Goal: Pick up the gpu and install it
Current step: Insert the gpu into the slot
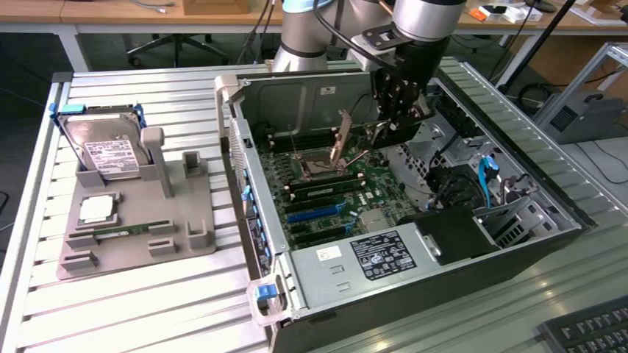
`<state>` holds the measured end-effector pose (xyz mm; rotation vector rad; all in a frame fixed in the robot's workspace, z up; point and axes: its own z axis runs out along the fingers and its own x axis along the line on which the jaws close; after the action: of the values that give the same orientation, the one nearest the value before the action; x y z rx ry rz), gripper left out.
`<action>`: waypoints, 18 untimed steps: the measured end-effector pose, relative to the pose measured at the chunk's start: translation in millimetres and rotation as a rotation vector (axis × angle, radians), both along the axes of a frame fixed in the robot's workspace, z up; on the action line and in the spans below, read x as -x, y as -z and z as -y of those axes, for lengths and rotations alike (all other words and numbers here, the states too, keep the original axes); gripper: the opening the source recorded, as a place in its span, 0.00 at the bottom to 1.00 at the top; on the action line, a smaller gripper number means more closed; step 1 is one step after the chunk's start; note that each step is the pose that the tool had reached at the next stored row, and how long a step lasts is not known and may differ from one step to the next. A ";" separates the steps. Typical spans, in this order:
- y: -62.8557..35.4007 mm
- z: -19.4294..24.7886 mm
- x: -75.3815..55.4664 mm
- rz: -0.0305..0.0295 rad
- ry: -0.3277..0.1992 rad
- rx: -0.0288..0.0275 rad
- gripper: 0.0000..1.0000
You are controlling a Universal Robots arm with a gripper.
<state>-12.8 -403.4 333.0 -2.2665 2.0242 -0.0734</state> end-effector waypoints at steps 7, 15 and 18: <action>1.3 0.0 0.5 0.0000 0.000 0.0000 0.27; 3.0 0.1 1.2 0.0000 0.000 0.0000 0.27; 3.5 0.1 1.4 0.0000 0.000 0.0000 0.27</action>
<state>-14.2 -403.5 329.5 -2.2669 2.0239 -0.0733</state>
